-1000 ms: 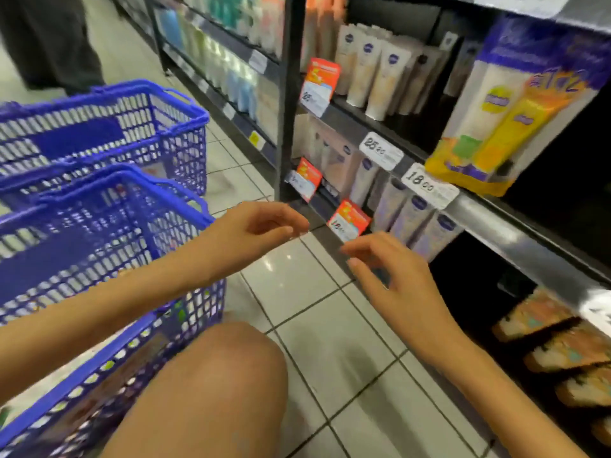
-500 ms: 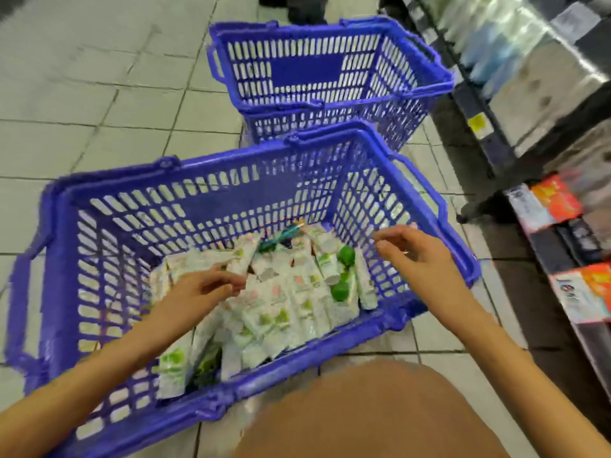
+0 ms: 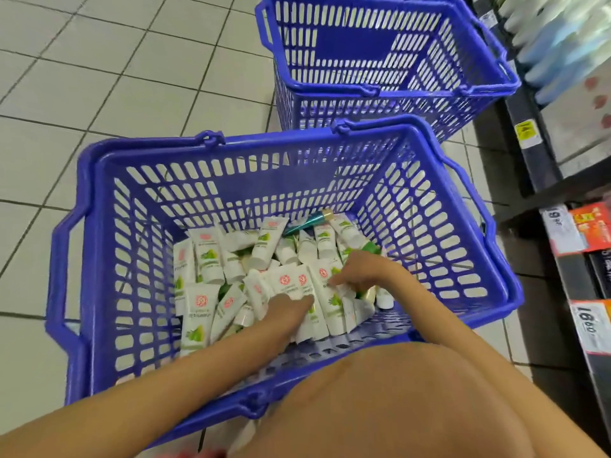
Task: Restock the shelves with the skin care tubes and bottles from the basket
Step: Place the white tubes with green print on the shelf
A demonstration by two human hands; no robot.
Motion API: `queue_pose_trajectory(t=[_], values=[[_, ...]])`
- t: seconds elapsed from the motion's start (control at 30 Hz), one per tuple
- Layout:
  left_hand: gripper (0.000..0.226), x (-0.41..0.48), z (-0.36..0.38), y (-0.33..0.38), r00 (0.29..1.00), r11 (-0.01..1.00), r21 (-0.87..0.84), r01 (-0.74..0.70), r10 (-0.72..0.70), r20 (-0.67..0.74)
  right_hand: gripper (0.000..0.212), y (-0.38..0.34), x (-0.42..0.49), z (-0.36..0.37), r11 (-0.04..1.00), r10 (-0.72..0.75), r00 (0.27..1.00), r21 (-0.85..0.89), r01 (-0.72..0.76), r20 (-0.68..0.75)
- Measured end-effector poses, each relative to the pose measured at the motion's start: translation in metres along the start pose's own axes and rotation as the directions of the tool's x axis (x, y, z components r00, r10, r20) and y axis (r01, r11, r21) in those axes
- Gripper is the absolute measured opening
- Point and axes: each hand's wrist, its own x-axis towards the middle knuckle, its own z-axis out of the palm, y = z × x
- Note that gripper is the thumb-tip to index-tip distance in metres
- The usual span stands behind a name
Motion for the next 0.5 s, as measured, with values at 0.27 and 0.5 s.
queue_pose_trajectory(t=[0.27, 0.5], values=[[0.039, 0.02, 0.027, -0.004, 0.993, 0.985, -0.13, 0.113, -0.105, 0.062, 0.036, 0.007, 0.012, 0.022, 0.981, -0.135, 0.991, -0.138, 0.135, 0.013], [0.047, 0.004, 0.005, 0.001, 0.981, 0.964, -0.206, -0.166, 0.183, 0.066, 0.044, 0.004, -0.001, 0.014, 0.897, -0.308, 0.938, 0.279, 0.343, -0.161]])
